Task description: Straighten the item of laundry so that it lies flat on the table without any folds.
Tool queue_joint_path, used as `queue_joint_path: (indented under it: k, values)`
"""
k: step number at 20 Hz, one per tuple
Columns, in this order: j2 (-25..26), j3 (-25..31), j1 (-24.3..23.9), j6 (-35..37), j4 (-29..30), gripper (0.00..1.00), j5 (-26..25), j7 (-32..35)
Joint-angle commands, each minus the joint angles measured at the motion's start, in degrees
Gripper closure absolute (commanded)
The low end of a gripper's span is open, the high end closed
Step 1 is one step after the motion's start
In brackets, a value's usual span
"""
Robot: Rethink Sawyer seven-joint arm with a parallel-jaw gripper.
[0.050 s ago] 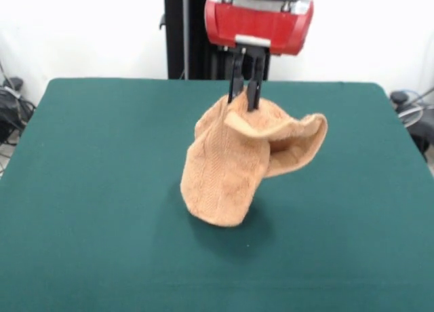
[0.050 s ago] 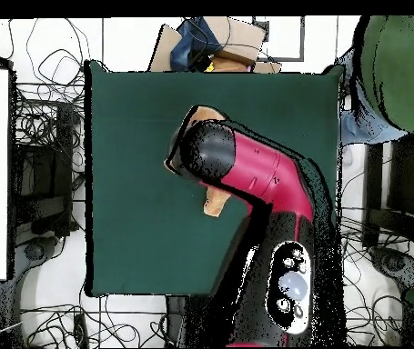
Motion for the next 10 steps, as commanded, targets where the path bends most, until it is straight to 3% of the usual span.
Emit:
queue_joint_path:
  k: [1,10]
  values:
    - [6.29,0.23,-0.34,8.71,-11.69,1.00,1.98,16.32]
    - [12.05,-1.46,0.45,9.76,-20.21,1.00,3.46,20.34]
